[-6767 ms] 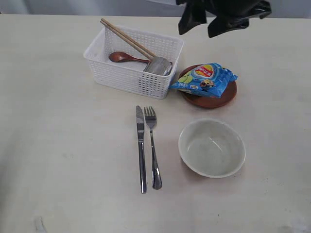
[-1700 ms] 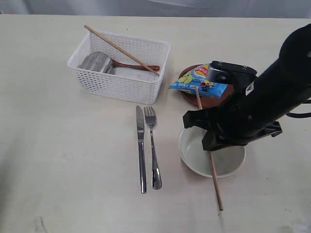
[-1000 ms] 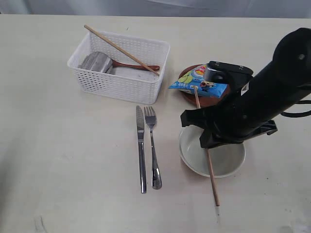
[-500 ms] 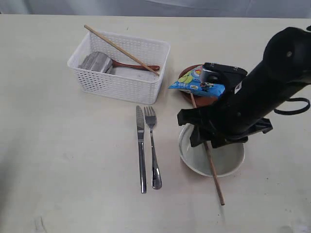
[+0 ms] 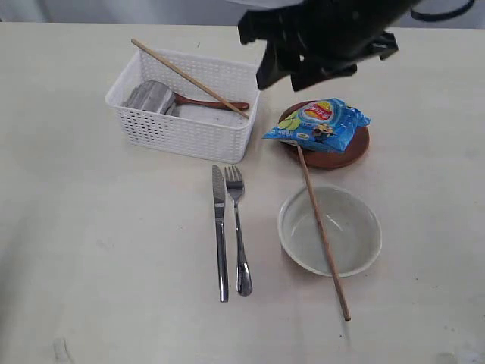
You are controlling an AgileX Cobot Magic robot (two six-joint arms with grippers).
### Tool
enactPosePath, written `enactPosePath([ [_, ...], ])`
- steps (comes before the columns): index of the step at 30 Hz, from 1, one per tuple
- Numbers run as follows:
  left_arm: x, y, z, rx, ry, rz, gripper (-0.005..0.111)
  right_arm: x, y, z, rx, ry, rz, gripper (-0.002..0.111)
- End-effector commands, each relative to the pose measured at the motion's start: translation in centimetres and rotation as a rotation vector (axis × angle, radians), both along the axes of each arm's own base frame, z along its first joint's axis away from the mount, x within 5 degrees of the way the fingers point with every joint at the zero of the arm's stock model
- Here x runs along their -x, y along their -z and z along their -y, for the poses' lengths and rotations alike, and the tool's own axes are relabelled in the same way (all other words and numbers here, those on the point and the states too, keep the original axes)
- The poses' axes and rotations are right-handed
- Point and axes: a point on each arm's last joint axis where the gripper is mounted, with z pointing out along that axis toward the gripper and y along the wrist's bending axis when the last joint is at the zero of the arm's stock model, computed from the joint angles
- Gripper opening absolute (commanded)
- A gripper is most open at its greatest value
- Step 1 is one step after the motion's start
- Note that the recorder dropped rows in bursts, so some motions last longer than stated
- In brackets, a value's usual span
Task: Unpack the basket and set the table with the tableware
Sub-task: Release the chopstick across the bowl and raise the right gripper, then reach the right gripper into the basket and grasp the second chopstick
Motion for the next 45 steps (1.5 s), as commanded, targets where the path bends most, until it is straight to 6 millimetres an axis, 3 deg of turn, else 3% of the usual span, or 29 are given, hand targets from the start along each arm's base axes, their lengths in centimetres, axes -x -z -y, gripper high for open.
enactPosePath([
  [1,0.0,0.0,0.0,-0.004,0.008,0.008,0.000,-3.3,0.4,-2.3,0.002,-0.016,-0.025,0.049],
  [4,0.0,0.0,0.0,-0.004,0.008,0.008,0.000,-5.4,0.7,-4.5,0.014,-0.104,0.018,0.061],
  [6,0.0,0.0,0.0,-0.004,0.008,0.008,0.000,-6.7,0.9,-6.2,0.022,-0.161,0.060,0.063],
  [12,0.0,0.0,0.0,-0.004,0.008,0.008,0.000,-9.7,3.5,-10.0,0.084,-0.261,0.118,0.046],
  [16,0.0,0.0,0.0,-0.004,0.008,0.008,0.000,-11.3,6.1,-11.2,0.182,-0.332,0.134,0.044],
  [24,0.0,0.0,0.0,-0.004,0.008,0.008,0.000,-11.6,10.4,-14.2,0.406,-0.491,0.308,0.044],
  [30,0.0,0.0,0.0,-0.004,0.008,0.008,0.000,-12.3,11.7,-14.9,0.512,-0.463,0.431,0.044],
  [38,0.0,0.0,0.0,-0.004,0.008,0.008,0.000,-12.6,14.0,-15.2,0.559,-0.520,0.429,0.044],
  [45,0.0,0.0,0.0,-0.004,0.008,0.008,0.000,-12.6,14.4,-15.8,0.537,-0.530,0.465,0.044],
])
